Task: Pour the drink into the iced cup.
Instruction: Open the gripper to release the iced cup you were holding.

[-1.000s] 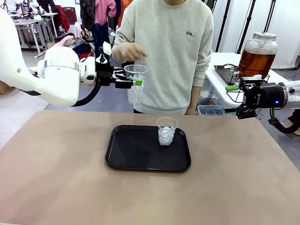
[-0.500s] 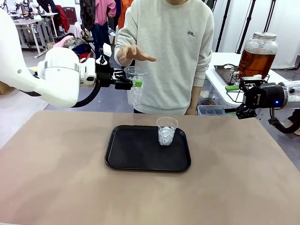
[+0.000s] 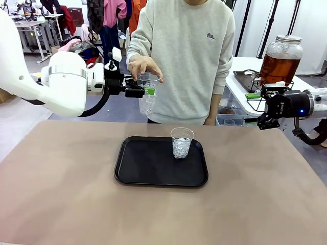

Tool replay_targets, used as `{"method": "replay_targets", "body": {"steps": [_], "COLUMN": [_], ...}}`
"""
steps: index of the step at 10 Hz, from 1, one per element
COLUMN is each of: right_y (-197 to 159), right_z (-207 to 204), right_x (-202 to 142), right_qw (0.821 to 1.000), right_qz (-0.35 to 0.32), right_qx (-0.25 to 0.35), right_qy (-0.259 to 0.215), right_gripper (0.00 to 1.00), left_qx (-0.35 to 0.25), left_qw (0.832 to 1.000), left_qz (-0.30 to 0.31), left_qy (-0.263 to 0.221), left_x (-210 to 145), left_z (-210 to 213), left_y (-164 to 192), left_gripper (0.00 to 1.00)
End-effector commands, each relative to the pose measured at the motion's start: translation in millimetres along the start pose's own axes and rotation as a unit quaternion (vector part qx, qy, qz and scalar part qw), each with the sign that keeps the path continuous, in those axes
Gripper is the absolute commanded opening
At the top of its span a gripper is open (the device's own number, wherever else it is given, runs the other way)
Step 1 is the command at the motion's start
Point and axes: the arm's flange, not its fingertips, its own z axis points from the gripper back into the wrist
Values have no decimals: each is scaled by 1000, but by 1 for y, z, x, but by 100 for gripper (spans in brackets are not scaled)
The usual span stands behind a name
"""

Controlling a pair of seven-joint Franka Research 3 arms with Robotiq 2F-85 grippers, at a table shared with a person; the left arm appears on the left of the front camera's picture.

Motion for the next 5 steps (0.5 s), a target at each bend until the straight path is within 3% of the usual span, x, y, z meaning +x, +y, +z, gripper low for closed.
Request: {"method": "replay_targets", "body": {"steps": [1,5], "right_y": [1,1], "right_z": [0,0], "right_x": [-1,-1], "right_qw": [1000,1000], "right_qz": [1,1], "right_qx": [1,1], "right_qy": [-1,-1], "right_gripper": [100,100], "left_qx": [-1,-1], "left_qw": [1000,1000], "left_qz": [-1,-1], "left_qy": [-6,-6], "left_x": [4,4], "left_z": [2,2], "left_y": [1,1], "left_gripper": [80,80]}}
